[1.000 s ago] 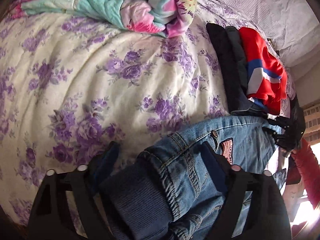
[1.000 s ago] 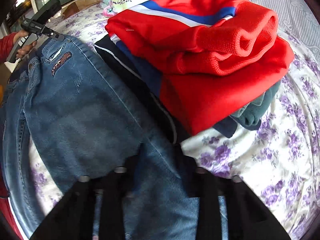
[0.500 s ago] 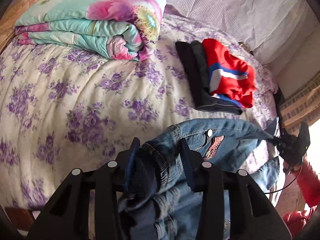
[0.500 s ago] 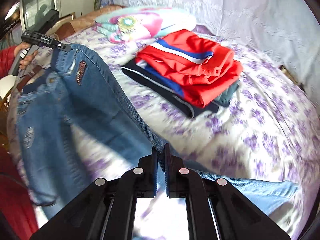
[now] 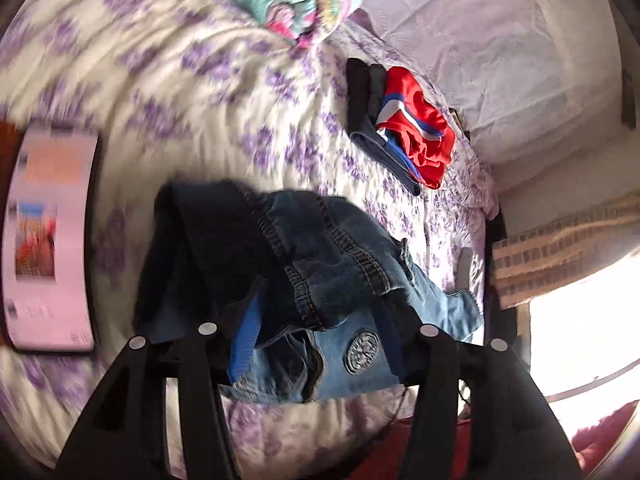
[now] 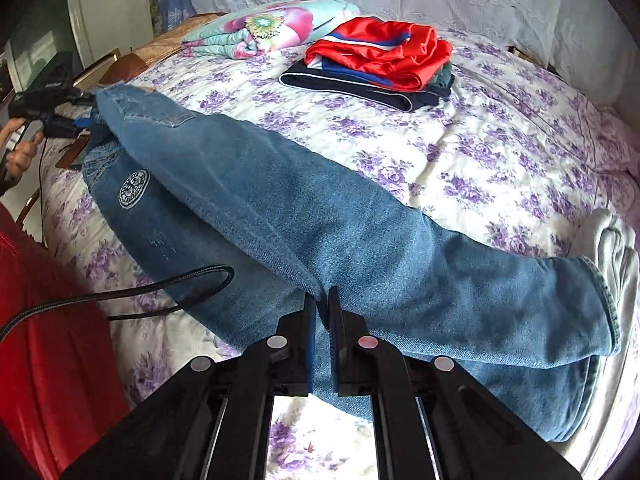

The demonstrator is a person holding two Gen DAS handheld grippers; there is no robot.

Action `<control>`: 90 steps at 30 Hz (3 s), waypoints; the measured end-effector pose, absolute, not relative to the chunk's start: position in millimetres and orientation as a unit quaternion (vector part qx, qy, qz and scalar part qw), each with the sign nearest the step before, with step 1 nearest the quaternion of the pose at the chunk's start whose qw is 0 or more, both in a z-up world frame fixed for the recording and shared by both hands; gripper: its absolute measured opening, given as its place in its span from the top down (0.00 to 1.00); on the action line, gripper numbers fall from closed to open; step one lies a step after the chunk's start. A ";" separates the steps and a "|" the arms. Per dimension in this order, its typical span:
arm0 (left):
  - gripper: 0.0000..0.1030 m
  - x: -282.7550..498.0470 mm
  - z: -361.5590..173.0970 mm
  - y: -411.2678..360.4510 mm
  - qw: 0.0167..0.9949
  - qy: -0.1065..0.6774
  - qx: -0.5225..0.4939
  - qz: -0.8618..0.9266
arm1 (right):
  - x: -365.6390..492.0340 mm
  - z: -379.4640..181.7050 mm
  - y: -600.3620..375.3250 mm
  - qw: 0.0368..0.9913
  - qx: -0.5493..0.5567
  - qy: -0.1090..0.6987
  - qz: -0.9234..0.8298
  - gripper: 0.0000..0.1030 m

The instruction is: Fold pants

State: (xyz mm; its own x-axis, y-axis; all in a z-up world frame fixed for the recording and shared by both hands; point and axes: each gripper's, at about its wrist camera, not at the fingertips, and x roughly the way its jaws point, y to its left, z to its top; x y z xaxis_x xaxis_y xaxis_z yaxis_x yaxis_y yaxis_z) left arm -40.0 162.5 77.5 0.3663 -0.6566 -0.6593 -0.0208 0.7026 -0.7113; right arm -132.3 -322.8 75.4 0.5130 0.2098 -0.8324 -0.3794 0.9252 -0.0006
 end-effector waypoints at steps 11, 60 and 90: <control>0.18 -80.9 67.7 196.5 0.684 0.480 -0.517 -0.185 | -137.3 78.4 -322.5 0.872 -0.111 0.447 0.165 0.94; 0.36 -69.3 56.3 106.9 0.799 0.534 -0.249 -0.121 | -194.1 86.2 -489.1 0.885 0.290 0.356 -0.076 0.63; 0.17 -71.9 76.6 85.7 0.830 0.502 -0.205 -0.132 | -226.7 60.5 -513.3 0.850 0.370 0.351 -0.129 0.59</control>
State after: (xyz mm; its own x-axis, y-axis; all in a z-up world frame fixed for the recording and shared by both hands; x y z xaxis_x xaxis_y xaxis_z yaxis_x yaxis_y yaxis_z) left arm -71.9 85.7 76.6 0.4611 -0.4256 -0.7786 0.0131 0.8806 -0.4737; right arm -226.7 -513.3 60.5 0.7205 0.0413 -0.6922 0.4785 0.6928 0.5394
